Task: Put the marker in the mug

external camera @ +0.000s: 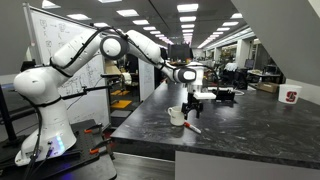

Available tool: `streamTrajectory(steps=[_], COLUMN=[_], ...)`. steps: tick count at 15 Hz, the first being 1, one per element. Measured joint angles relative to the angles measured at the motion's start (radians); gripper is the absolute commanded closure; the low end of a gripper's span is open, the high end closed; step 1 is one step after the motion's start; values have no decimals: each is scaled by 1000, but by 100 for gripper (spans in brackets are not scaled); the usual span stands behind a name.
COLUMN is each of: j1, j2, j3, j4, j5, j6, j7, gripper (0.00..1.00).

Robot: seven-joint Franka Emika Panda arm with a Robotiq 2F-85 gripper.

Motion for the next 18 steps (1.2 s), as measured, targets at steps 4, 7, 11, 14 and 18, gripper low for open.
streamTrajectory(steps=[4, 7, 11, 14, 18], j1=[0, 4, 2, -5, -26], j2=[64, 96, 130, 135, 133], j3=[5, 11, 13, 15, 18], j4=[44, 55, 57, 58, 62], j5=[0, -1, -1, -1, -1], j6=[48, 105, 148, 151, 152], j7=[-21, -23, -23, -25, -69], gripper=[0, 0, 0, 24, 56])
